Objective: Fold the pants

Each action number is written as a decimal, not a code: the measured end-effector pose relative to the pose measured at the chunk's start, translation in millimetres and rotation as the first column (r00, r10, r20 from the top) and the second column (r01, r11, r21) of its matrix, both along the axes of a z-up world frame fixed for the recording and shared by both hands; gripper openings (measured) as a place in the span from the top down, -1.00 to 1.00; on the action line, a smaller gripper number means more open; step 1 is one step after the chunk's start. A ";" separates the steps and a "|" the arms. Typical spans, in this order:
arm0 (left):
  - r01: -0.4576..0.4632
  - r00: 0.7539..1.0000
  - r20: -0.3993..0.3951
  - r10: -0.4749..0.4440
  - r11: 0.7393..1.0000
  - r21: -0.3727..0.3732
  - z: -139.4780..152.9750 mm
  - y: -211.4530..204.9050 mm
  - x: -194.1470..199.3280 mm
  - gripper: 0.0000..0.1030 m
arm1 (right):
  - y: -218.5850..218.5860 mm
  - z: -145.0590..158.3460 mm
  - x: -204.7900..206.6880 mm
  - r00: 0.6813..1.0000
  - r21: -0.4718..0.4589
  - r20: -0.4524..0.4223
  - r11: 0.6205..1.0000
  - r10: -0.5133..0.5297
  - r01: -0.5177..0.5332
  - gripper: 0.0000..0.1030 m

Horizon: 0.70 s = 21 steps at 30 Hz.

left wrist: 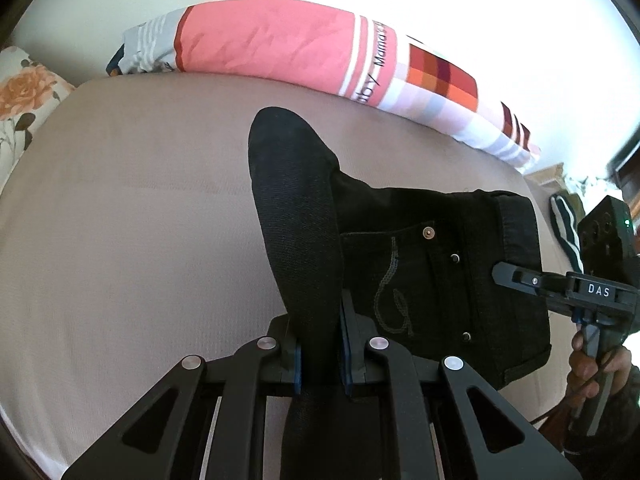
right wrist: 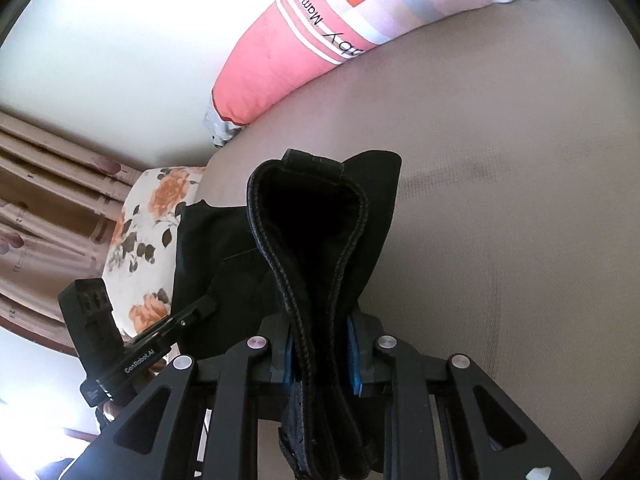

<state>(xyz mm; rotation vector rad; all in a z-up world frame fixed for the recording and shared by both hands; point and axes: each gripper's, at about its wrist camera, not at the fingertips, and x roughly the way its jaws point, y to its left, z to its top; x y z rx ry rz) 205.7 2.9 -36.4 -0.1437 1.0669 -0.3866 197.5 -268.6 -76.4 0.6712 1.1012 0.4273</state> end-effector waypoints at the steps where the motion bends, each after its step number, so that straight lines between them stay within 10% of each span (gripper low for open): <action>1: -0.003 1.000 0.001 0.003 1.000 0.000 -0.4 1.0 5.3 0.73 | 1.1 -0.3 5.5 1.000 -0.002 0.000 1.000 0.002 -0.002 0.61; 21: -0.037 0.999 0.032 0.035 0.998 0.054 -27.9 -1.5 106.7 0.72 | 4.8 -18.3 96.4 0.998 -0.049 0.022 0.997 -0.061 0.062 0.62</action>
